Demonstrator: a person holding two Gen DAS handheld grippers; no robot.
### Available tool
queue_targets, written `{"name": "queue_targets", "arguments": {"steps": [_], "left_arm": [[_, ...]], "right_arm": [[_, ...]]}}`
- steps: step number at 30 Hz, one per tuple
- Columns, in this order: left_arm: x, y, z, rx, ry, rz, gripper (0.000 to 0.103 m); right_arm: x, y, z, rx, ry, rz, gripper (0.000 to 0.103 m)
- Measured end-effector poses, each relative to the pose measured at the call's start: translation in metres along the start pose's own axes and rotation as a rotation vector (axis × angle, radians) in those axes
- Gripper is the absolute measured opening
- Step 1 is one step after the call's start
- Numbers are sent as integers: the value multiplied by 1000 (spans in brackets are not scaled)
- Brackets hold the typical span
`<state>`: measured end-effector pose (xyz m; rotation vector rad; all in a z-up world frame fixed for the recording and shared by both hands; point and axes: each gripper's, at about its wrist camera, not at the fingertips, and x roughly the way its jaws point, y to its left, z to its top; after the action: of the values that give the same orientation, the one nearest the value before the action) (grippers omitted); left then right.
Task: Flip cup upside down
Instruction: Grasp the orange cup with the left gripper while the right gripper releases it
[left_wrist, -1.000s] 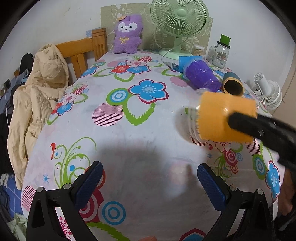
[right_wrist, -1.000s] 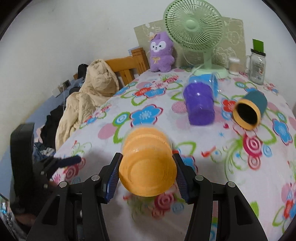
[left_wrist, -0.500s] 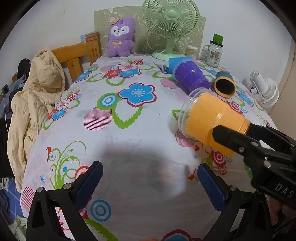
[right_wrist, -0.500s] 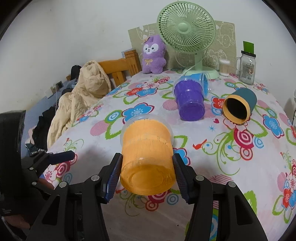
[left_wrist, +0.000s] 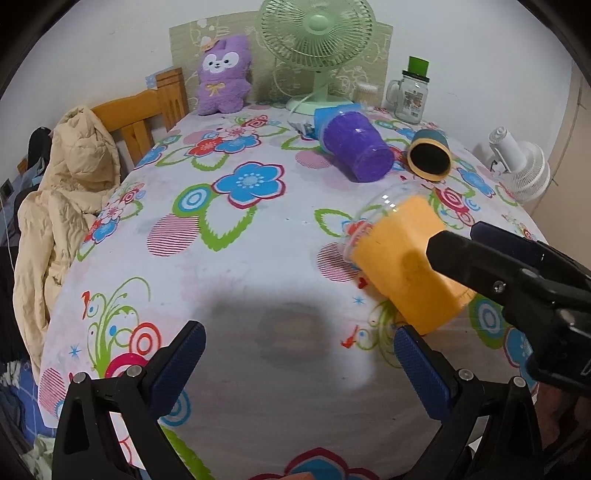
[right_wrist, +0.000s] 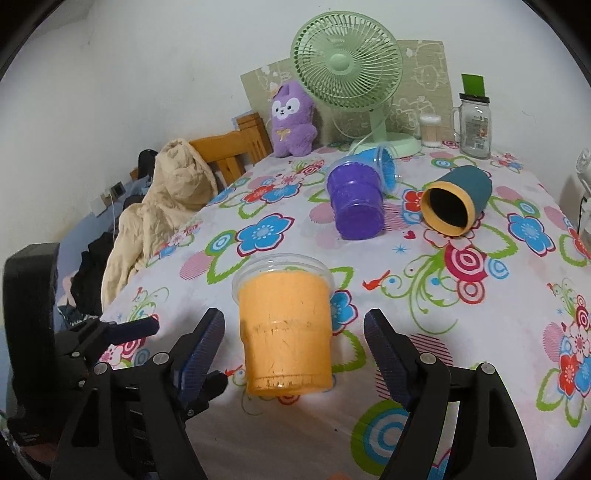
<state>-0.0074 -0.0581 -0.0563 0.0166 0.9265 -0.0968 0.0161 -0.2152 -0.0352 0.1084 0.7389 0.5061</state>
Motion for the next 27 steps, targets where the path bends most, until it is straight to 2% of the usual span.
{"name": "queue_targets", "arguments": {"steps": [5, 10, 19, 27], "left_arm": [[0, -11, 0, 16, 0, -1, 103], [-3, -22, 3, 17, -2, -17, 103], [-9, -52, 12, 44, -21, -70, 103], [7, -65, 19, -24, 0, -92, 103]], "right_arm": [[-12, -7, -2, 7, -17, 11, 80], [-33, -22, 0, 44, -63, 102, 80], [-70, -56, -1, 92, -133, 72, 80], [-72, -81, -14, 146, -125, 70, 81]]}}
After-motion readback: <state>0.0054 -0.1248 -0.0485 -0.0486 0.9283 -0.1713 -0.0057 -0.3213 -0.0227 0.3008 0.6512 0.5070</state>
